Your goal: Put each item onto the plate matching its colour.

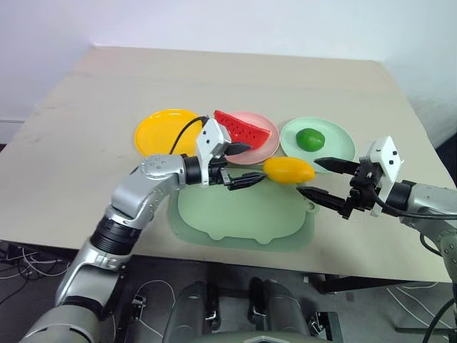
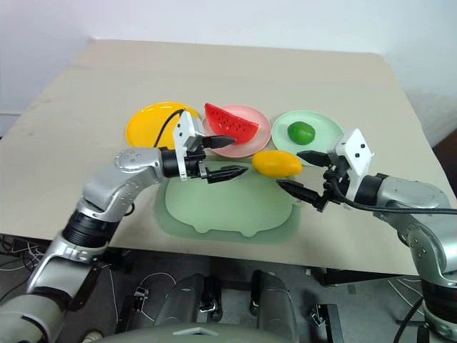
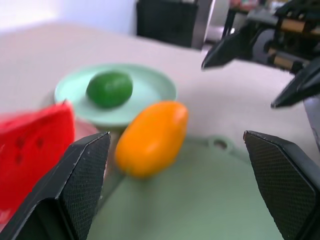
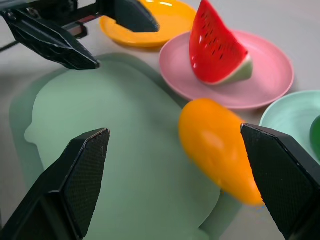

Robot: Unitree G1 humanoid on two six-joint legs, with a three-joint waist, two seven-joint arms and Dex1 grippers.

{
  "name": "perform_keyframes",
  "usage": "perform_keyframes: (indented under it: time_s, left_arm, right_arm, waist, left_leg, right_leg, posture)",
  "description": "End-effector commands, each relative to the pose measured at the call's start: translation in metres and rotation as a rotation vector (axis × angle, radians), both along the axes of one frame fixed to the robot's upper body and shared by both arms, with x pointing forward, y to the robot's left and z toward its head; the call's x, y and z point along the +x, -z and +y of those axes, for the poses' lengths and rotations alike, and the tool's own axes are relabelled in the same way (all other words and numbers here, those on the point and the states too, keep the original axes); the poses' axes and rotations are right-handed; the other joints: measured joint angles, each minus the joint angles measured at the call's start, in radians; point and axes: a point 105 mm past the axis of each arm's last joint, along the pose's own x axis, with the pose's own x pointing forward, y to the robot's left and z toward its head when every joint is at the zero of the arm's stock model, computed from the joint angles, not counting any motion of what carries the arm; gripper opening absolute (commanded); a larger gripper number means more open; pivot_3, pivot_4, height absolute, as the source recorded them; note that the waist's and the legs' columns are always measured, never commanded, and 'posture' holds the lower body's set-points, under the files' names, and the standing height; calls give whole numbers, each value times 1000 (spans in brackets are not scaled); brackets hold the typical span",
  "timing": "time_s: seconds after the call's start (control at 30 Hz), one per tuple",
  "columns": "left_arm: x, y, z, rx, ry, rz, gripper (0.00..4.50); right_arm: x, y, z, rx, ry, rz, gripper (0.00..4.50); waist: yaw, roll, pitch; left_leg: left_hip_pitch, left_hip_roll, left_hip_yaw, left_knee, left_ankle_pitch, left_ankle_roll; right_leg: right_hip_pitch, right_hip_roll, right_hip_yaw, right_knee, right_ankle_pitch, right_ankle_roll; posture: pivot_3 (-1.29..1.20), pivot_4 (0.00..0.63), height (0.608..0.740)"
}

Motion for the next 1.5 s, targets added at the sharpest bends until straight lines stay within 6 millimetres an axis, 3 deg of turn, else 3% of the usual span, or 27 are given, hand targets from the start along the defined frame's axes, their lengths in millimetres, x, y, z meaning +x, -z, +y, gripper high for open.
perform_keyframes:
  time_s: [0.03, 0.13, 0.4, 0.57, 0.8, 0.93, 1.17, 1.3, 1.47, 1.5]
  left_arm:
    - [8, 8, -4, 49, -33, -58, 4500]
    - [20, 12, -13, 39, -79, -96, 4500]
    - [29, 13, -58, 22, 28, -125, 4500]
    - [34, 20, -76, 110, 93, -182, 4500]
    - [46, 40, -81, 287, 140, -223, 4500]
    - [57, 38, -87, 304, 101, -243, 4500]
    - [50, 47, -102, 311, 140, -230, 4500]
    - [47, 62, -102, 357, 157, -187, 4500]
    - [44, 68, -102, 361, 184, -129, 3355]
    - [43, 68, -101, 361, 186, -124, 3345]
  right_arm:
    - [-4, -14, -4, -10, 17, -59, 4454]
    - [-4, -15, -6, -13, 25, -60, 4454]
    - [-4, -16, -8, -16, 37, -65, 4454]
    - [-4, -17, -8, -19, 45, -68, 4454]
    - [-6, -16, -10, -20, 65, -70, 4454]
    - [-6, -14, -10, -27, 79, -71, 4454]
    - [-4, -14, -11, -39, 99, -83, 4454]
    - [-4, -16, -13, -42, 107, -90, 4454]
    - [-4, -15, -15, -54, 116, -92, 4500]
    - [-4, -15, -15, -54, 117, -92, 4500]
  waist:
    - [0, 0, 0]
    - [0, 0, 0]
    - [1, 0, 0]
    - [-1, 0, 0]
    - [-1, 0, 0]
    - [1, -1, 0]
    - [-1, -1, 0]
    - [-1, -1, 0]
    - [-2, -1, 0]
    - [-1, -1, 0]
  left_leg:
    - [0, 0, 0, 0, 0, 0]
    - [0, 0, 0, 2, 0, 1]
    - [0, 0, 0, 3, -4, 7]
    - [0, 0, 0, 3, -3, 7]
    - [0, 0, -1, 4, -4, 17]
    - [0, 0, -1, 4, -4, 18]
    - [0, 0, -1, 4, -5, 20]
    - [0, 0, -1, 4, -5, 20]
    - [0, 0, -1, 4, -5, 20]
    - [0, 0, -1, 4, -5, 20]
  right_leg:
    - [0, 0, 0, 0, 0, 0]
    - [1, 0, 0, 0, -2, 3]
    - [2, 0, -1, 0, 0, 6]
    - [2, 1, -1, 0, 0, 6]
    - [2, 1, -1, 0, 0, 7]
    - [2, 1, -1, 0, 0, 7]
    - [2, 1, -1, 0, 0, 7]
    - [2, 1, -1, 0, 0, 7]
    - [2, 1, -1, 0, 0, 7]
    - [2, 1, -1, 0, 0, 7]
  posture:
    - [0, 150, 696]
    - [0, 150, 696]
    - [0, 150, 696]
    - [0, 150, 696]
    - [0, 150, 696]
    - [0, 150, 696]
    - [0, 150, 696]
    - [0, 150, 696]
    - [0, 150, 696]
    - [0, 150, 696]
